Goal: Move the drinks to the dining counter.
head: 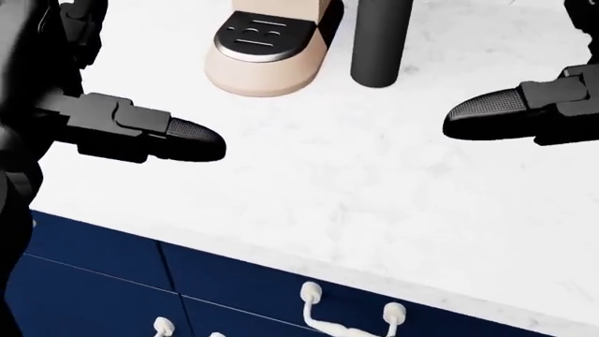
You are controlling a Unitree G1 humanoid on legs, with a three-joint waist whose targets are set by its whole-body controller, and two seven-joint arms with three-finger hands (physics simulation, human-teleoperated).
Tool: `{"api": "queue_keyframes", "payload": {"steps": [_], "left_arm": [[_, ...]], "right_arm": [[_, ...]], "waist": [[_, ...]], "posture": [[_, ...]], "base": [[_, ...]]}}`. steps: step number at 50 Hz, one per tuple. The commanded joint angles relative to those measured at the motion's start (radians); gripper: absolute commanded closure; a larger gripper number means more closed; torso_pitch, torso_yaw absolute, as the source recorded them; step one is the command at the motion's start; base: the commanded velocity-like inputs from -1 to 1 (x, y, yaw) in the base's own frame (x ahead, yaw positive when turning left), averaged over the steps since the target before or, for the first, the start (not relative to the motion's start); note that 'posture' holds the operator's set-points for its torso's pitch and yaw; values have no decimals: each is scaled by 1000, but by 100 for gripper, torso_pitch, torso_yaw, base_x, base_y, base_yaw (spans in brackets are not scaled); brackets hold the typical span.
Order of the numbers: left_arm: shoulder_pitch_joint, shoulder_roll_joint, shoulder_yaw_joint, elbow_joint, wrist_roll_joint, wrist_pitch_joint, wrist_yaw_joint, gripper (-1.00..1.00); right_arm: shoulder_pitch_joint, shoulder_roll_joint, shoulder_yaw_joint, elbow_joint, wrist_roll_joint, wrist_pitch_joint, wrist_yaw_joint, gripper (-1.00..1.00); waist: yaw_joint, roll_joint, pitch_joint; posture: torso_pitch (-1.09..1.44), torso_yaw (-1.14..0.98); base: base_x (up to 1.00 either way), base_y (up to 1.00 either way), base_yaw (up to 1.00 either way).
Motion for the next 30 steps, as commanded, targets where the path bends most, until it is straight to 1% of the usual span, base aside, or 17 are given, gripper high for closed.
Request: {"api": "queue_keyframes", "payload": {"steps": [1,3,7,9,10,11,12,13,14,15,17,19,21,23,24,26,30], "left_arm": [[-44,2,-2,-24,0,-41,3,-100],[-40,2,0,-21,-2,-48,3,-100],[-38,3,0,-24,-3,-46,5,-100],[-39,3,0,-24,-4,-45,6,-100],[-38,2,-1,-23,-4,-47,7,-100],[-36,1,-2,-22,-4,-49,8,-100],[-36,1,-2,-23,-4,-48,8,-100],[-36,1,-1,-23,-5,-49,8,-100],[-36,0,0,-22,-6,-50,9,-100],[-34,-1,-1,-25,-6,-48,10,-100],[-34,2,2,-23,-8,-51,8,-100],[-39,7,7,-28,-10,-43,6,-100],[-39,9,10,-28,-12,-43,6,-100],[-41,12,12,-29,-15,-41,7,-100],[-43,13,12,-32,-16,-36,7,-100],[-41,15,13,-42,-18,-29,7,-100],[-55,25,18,-54,-22,-6,4,-100]], "right_arm": [[-31,-17,-32,-9,-24,-35,-1,-100],[-35,-14,-34,-9,-25,-31,1,-100],[-28,-11,-43,-8,-34,-34,9,-100],[-27,-11,-45,-7,-35,-34,10,-100],[-25,-10,-44,-8,-36,-35,11,-100],[-24,-9,-43,-8,-37,-36,11,-100],[-25,-9,-43,-8,-38,-35,11,-100],[-26,-7,-45,-9,-37,-35,10,-100],[-26,-3,-46,-7,-35,-34,8,-100],[-23,-2,-43,-7,-38,-38,9,-100],[-24,0,-47,-7,-36,-36,6,-100],[-28,-1,-44,-8,-35,-36,4,-100],[-35,0,-42,-10,-31,-29,-2,-100],[-38,1,-37,-10,-33,-27,-6,-100],[-39,2,-37,-10,-32,-25,-7,-100],[-41,5,-32,-11,-34,-25,-10,-100],[-48,5,-33,-6,-38,-20,-14,-100]], "waist": [[-7,7,-27],[-6,-4,-35],[3,-37,-29],[11,-70,-32],[14,-94,-38],[15,-130,-48],[2,-105,-37],[7,-118,-29],[5,-120,-26],[-1,-116,-18],[4,-112,-23],[0,-101,-9],[-7,-75,-8],[-11,-19,-23],[-15,-65,-17],[-11,-67,-35],[-7,-80,-35]], "posture": [[0,0],[0,0],[0,0],[0,0],[0,0],[0,0],[0,0],[0,0],[0,0],[0,0],[0,0],[0,0],[0,0],[0,0],[0,0],[0,0],[0,0]], "base": [[32,0,0],[33,0,0],[34,0,0],[34,0,0],[35,0,0],[34,0,0],[35,0,0],[34,0,0],[34,0,0],[12,0,0],[0,0,0],[0,0,0],[0,0,0],[0,0,0],[0,0,0],[0,0,0],[0,0,0]]}}
